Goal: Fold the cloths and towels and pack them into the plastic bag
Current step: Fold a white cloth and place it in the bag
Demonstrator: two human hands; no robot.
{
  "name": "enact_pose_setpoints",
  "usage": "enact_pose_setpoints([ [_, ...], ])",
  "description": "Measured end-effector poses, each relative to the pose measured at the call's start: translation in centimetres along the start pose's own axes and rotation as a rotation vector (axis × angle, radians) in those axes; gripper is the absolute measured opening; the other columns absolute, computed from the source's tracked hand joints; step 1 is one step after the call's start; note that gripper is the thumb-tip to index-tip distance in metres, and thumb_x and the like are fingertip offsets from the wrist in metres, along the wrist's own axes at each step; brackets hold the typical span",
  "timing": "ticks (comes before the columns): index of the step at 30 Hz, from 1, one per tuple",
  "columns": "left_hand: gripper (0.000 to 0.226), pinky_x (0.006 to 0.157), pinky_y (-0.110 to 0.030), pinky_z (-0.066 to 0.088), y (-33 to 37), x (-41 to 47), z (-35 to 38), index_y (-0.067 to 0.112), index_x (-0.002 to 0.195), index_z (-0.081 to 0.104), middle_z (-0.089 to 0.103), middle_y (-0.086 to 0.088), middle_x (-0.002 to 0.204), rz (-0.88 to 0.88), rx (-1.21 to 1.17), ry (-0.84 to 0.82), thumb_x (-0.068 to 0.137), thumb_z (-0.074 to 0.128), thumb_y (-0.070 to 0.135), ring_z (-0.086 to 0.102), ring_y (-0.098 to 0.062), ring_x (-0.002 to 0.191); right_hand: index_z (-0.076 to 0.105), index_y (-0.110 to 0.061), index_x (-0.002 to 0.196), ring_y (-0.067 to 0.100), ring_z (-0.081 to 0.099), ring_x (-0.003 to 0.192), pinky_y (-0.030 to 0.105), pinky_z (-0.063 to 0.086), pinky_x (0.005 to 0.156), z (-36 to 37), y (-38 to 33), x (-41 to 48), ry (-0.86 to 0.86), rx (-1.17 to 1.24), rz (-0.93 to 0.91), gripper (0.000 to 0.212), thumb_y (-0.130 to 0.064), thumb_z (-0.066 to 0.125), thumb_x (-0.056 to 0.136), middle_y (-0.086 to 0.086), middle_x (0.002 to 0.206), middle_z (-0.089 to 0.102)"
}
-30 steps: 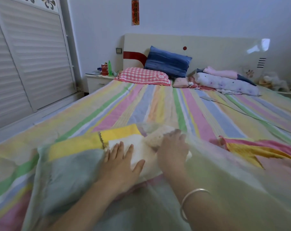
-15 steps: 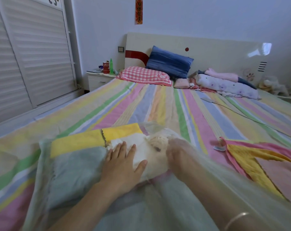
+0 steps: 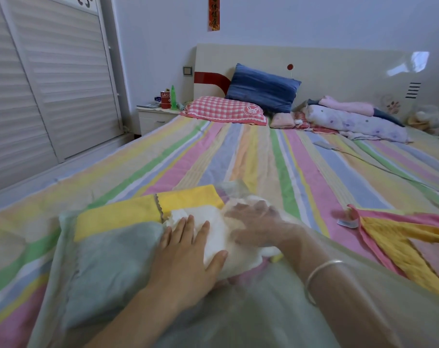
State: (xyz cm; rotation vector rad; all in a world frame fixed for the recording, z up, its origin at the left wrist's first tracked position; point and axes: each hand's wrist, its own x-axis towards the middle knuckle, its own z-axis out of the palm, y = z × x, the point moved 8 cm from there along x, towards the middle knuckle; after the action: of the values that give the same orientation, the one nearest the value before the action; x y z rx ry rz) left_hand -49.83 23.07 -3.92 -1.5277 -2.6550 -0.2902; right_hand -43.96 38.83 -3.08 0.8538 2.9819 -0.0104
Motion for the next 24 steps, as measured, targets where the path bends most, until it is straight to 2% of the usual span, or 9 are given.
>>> enact_pose_setpoints([
  [4,0.104,0.121,-0.038,-0.006,0.1,0.1,0.2,0.032,0.154,0.004,-0.006,-0.004,0.163,0.001,0.013,0.009,0.061,-0.015,0.072,-0.009,-0.016,0.149,0.049,-0.027,0.134,0.025,0.052,0.119,0.032,0.038,0.095,-2.0,-0.9,-1.4,0.307,-0.122,-0.140,0.055,-0.050,0.034,0.086,-0.002,0.128,0.055],
  [6,0.104,0.121,-0.038,-0.005,0.2,0.1,0.2,0.032,0.154,0.005,-0.003,-0.003,0.163,-0.003,0.015,0.015,0.060,-0.016,0.072,-0.007,-0.015,0.149,0.061,-0.019,0.126,0.030,0.063,0.111,0.042,0.049,0.092,-1.8,-0.6,-3.6,0.511,0.016,-0.108,0.059,-0.056,0.033,0.090,0.005,0.120,0.065],
  [8,0.104,0.121,-0.037,-0.003,0.1,0.2,0.2,0.033,0.154,0.007,-0.001,-0.001,0.163,-0.007,0.004,0.028,0.060,-0.015,0.073,-0.005,-0.015,0.149,0.062,-0.018,0.128,0.030,0.056,0.122,0.051,0.044,0.101,-1.1,0.7,-6.0,0.625,0.137,0.012,0.072,-0.065,0.020,0.094,0.007,0.130,0.061],
  [10,0.105,0.121,-0.037,-0.002,0.1,0.3,0.2,0.033,0.154,0.009,0.000,0.000,0.163,-0.012,-0.014,0.028,0.060,-0.014,0.074,-0.004,-0.014,0.149,0.057,-0.014,0.132,0.027,0.046,0.132,0.046,0.036,0.110,1.1,2.8,-7.8,0.661,0.402,0.139,0.084,-0.071,0.015,0.088,0.007,0.138,0.053],
  [12,0.105,0.121,-0.036,-0.001,0.1,0.2,0.1,0.033,0.154,0.008,-0.001,0.000,0.163,-0.011,-0.013,0.022,0.059,-0.015,0.074,-0.003,-0.014,0.149,0.060,-0.013,0.126,0.022,0.051,0.126,0.035,0.037,0.107,3.4,5.5,-9.4,0.685,0.907,0.356,0.100,-0.090,0.029,0.069,0.001,0.128,0.058],
  [14,0.106,0.121,-0.036,-0.002,0.2,0.0,0.1,0.033,0.154,0.007,-0.002,0.001,0.163,-0.010,-0.008,0.016,0.059,-0.015,0.074,-0.004,-0.014,0.149,0.060,-0.018,0.125,0.018,0.057,0.116,0.032,0.040,0.102,6.0,7.9,-11.0,0.747,1.135,0.633,0.109,-0.098,0.037,0.054,-0.003,0.119,0.060],
  [16,0.106,0.120,-0.035,-0.002,0.2,-0.1,0.0,0.033,0.154,0.007,-0.002,0.002,0.163,-0.012,-0.012,0.009,0.058,-0.015,0.074,-0.005,-0.013,0.149,0.061,-0.019,0.122,0.019,0.058,0.111,0.037,0.041,0.102,6.7,8.6,-11.8,0.708,1.186,0.749,0.091,-0.088,0.048,0.064,-0.001,0.119,0.062],
  [20,0.106,0.120,-0.035,-0.002,0.2,-0.2,0.0,0.033,0.154,0.007,-0.002,0.003,0.163,-0.015,-0.015,0.013,0.059,-0.015,0.073,-0.005,-0.013,0.149,0.069,-0.014,0.101,0.024,0.065,0.104,0.042,0.047,0.097,4.7,6.2,-9.9,0.549,1.305,0.611,0.051,-0.060,0.066,0.079,0.007,0.106,0.071],
  [24,0.104,0.121,-0.035,-0.001,0.2,-0.2,0.0,0.034,0.154,0.006,0.000,0.004,0.163,-0.015,-0.016,0.037,0.060,-0.016,0.073,-0.003,-0.013,0.149,0.049,-0.016,0.105,0.032,0.063,0.094,0.049,0.050,0.085,1.0,5.1,-8.6,0.781,1.128,0.548,0.037,-0.036,0.066,0.079,0.013,0.101,0.064],
])
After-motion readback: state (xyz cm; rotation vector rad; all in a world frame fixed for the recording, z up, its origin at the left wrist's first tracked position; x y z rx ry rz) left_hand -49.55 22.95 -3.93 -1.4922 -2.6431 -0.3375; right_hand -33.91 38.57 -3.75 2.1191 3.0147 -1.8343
